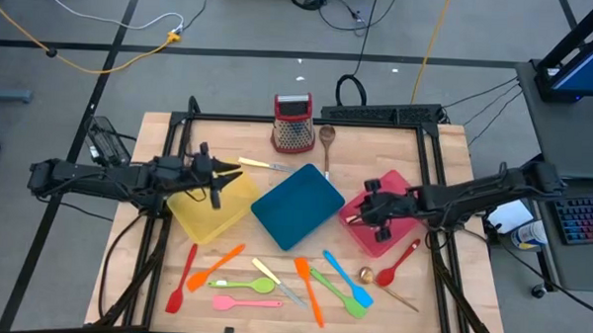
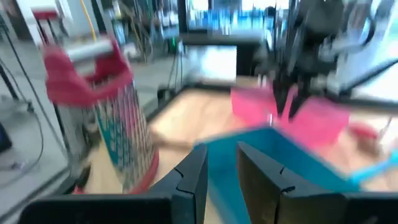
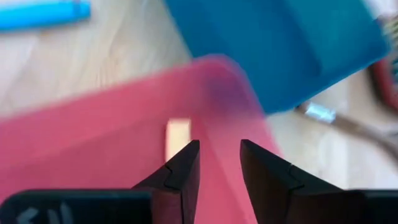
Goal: Pick & Place Kitchen Items
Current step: Put the yellow table knife into the red bin
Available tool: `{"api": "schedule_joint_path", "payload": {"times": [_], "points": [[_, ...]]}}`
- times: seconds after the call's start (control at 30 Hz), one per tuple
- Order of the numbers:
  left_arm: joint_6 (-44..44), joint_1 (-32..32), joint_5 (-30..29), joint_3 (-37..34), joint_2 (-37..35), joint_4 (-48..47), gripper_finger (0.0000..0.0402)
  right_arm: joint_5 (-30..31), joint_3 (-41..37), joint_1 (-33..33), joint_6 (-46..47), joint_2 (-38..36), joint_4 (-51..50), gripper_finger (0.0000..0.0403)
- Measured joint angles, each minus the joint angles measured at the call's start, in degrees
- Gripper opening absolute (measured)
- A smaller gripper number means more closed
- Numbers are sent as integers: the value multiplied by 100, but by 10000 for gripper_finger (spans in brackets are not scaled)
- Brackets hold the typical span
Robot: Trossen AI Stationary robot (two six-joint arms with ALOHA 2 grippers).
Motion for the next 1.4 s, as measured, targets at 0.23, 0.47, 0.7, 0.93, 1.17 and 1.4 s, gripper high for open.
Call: {"api": "schedule_joint_path", "payload": {"times": [0.23,0.47,0.7,0.93,1.17,1.4], "points": [[797,0,854,82,267,1194,88,13,4,0,-411,-495,1275,105],[329,180,909,1289,1326,-777,88,-6,4,0,-583,-487,2776,105],[645,600,907,2791,2654,-2588,88,-6,4,0,-381,-345,3012,105],[1030,1308,1354,4043,3991,-3701,88,-11,4,0,-93,-182,3001,105],[1741,1878,1361,4687,5091,-4551,88,-22,2,-2,-92,-76,3018,105],[2213,2270,1225,4688,5883,-4649,112,-26,2,-2,-100,-2,3011,105]]}}
